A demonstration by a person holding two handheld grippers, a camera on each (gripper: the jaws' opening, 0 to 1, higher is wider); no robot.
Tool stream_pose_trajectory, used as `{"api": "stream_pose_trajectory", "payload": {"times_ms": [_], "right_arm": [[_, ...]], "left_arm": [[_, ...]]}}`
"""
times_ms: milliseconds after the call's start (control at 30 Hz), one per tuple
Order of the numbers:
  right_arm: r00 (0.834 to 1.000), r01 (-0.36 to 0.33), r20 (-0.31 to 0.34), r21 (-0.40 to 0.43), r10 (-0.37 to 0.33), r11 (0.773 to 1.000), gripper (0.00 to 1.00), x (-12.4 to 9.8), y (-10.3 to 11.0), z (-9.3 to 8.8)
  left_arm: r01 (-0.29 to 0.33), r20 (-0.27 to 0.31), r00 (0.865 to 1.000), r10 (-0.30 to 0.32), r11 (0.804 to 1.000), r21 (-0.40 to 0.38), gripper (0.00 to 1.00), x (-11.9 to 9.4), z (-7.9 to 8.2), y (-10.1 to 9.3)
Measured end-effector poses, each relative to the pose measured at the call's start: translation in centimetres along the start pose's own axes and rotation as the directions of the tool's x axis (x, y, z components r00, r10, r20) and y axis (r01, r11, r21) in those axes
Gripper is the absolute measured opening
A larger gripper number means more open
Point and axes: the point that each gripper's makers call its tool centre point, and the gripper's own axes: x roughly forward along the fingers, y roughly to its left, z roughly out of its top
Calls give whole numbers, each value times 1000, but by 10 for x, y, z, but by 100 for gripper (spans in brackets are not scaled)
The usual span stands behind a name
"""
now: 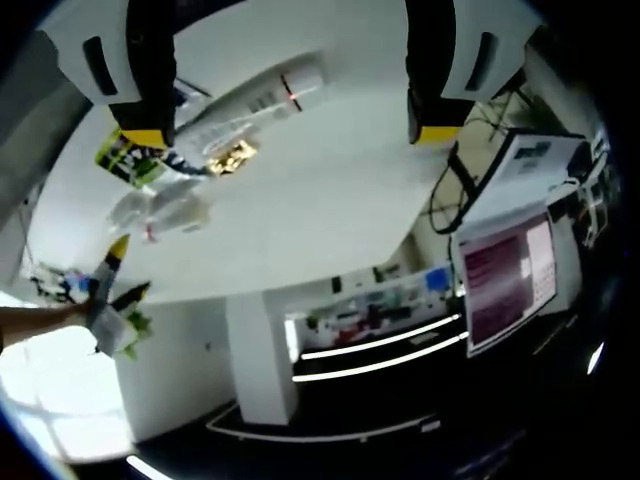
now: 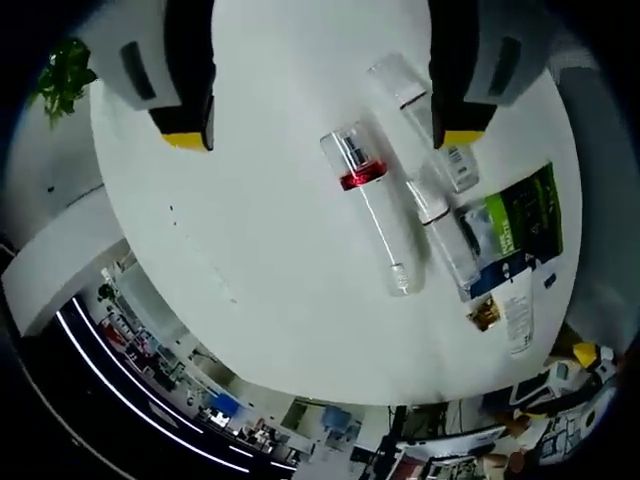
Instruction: Arrange the skincare products in the storage area until every visible bottle or jar stands upright without overlapping.
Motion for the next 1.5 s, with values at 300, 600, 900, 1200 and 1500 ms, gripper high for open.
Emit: {"api": "stream_pose_trajectory", "payload": {"times_ms": [300,600,900,1200,1500], "right_arm": [[998,-53,-40,-37,51,998,78,15,6,-3],[988,-134,-88,-43,130,990,67,32,12,-14],[964,-243,-110,11,242,970,49,41,20,-18],[923,-343,-184,6,338,939,38,48,25,-25],[895,-401,-224,-22,387,916,36,55,35,-27]], "left_arm": [[-5,-14,1000,5,1000,2,94,0,-2,1],[-9,-29,1000,9,1000,2,93,0,-5,2],[-24,-40,999,24,1000,3,93,0,-7,5],[-28,-47,998,29,1000,7,92,0,-9,6],[-34,-57,998,34,999,7,91,0,-11,7]]}}
